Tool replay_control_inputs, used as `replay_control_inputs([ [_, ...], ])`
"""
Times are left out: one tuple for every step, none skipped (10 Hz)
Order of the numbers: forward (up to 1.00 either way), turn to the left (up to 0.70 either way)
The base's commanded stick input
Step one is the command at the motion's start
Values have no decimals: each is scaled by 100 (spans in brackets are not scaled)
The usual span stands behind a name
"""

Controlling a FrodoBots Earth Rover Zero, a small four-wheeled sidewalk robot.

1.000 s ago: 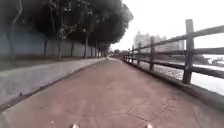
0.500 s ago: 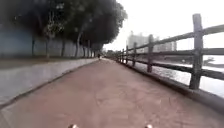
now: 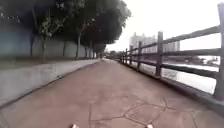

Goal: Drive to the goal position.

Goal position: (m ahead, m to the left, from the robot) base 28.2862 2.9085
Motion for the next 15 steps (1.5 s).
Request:
replay_control_inputs([
  [100,0],
  [100,0],
  [100,0],
  [100,0],
  [100,0],
  [100,0],
  [100,0],
  [100,0],
  [100,-8],
  [100,-40],
  [100,-40],
  [100,-40],
  [100,-36],
  [100,-14],
  [100,0],
])
